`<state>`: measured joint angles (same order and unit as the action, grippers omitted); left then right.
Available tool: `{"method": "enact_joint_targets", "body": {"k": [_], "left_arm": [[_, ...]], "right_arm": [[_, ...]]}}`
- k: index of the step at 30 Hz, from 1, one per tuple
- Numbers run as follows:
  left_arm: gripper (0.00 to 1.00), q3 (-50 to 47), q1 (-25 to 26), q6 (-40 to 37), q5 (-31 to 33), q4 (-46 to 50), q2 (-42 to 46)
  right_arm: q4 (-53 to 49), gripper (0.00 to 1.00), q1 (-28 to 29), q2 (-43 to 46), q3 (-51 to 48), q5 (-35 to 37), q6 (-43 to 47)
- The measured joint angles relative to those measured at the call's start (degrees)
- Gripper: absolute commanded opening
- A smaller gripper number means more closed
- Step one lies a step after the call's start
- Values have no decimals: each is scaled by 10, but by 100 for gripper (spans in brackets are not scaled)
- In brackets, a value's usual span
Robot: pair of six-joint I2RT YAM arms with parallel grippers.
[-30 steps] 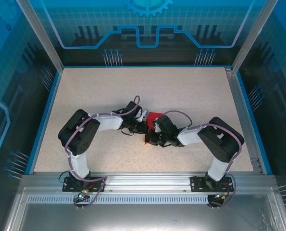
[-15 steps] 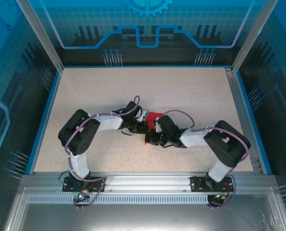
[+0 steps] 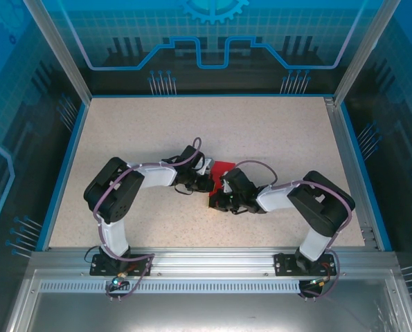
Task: Fold a paper plane with a square sheet of paper (pick it up from the middle)
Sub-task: Third fold the triangle at the center of the table.
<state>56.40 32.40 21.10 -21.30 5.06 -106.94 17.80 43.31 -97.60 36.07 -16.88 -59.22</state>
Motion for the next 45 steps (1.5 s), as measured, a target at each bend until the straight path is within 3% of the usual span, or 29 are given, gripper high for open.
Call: {"method": "enact_joint_targets", "body": {"k": [5,25,32,45], "left_arm": [[0,0,0,0,0,0,0],[0,0,0,0,0,0,0],[0,0,0,0,0,0,0],[0,0,0,0,0,0,0]], "right_arm": [[-46,0,2,21,12,5,10],[-42,0,12,-12,36,-1,7],[2,0,-41,47,-12,-30,3],[12,0,-70,9,1,-59,18]]}}
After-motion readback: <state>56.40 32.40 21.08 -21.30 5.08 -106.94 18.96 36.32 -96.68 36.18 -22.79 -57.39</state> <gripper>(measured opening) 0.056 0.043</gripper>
